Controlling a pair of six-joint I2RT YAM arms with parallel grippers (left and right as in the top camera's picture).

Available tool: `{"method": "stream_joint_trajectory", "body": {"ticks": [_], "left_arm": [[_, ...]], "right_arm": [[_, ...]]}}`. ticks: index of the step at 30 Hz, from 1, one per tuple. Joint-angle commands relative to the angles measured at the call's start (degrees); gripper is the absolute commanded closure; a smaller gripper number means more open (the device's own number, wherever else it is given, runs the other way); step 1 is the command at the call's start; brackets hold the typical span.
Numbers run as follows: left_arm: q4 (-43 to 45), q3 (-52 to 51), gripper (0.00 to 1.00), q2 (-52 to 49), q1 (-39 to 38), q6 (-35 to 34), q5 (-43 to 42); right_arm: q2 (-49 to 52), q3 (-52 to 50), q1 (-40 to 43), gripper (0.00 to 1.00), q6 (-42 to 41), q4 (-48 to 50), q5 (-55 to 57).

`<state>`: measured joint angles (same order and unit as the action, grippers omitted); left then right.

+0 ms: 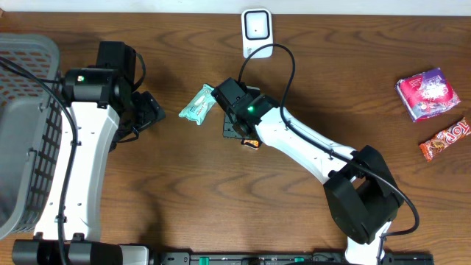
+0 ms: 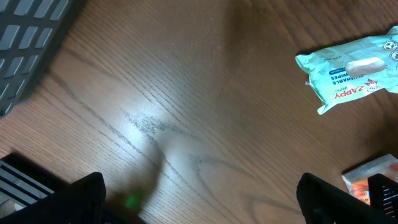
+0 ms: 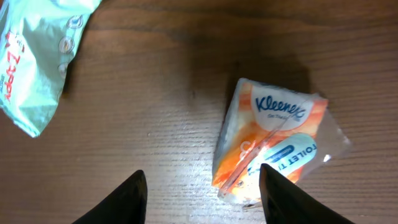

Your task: Scan the item barcode

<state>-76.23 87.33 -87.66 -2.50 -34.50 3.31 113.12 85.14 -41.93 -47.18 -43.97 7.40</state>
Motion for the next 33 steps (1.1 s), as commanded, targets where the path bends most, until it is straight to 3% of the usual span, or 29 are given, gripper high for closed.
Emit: {"method": "stream_joint_trajectory", "body": {"ticks": [1,6,15,20,22,24,30,33], "left_arm": [[-0.22,-0.22,0.03,0.00,0.09,0.11,0.31],[-0.22,-0.22,0.02,0.00,0.09,0.11,0.31],[-0.22,-0.22,0.02,0.00,0.09,0.11,0.31],[-0.22,-0.22,0.02,0.00,0.09,0.11,0.31],[-0.22,-0.22,0.02,0.00,0.09,0.11,0.31],[-0.22,-0.22,0.02,0.00,0.09,0.11,0.31],[-0.22,-0.22,0.02,0.00,0.09,0.11,0.31],[-0.22,-0.22,0.02,0.00,0.09,0.11,0.31]], "right_arm": [[0.46,-0.55,-0.09,0.49,-2.58,0.02,4.94],[0.46,-3.17,-0.15,0.48,-5.70,1.11,9.68],[0.46,-13.27,-0.63,0.48,-4.87,15.54,5.97],[0.33,-14.14,-0.42,0.69,-2.12,15.06,5.99],[-0.46,-13.07,0.33,0.86,-1.40,11.61,5.99],[-1.51,-12.37,0.96,0.97,-1.31,9.49,5.55],[-6.78,-10.99,3.23,0.97,11.61,5.75,-7.85],[-7.80,-10.99,4.48,0.95,13.46,2.23,-12.00]]}}
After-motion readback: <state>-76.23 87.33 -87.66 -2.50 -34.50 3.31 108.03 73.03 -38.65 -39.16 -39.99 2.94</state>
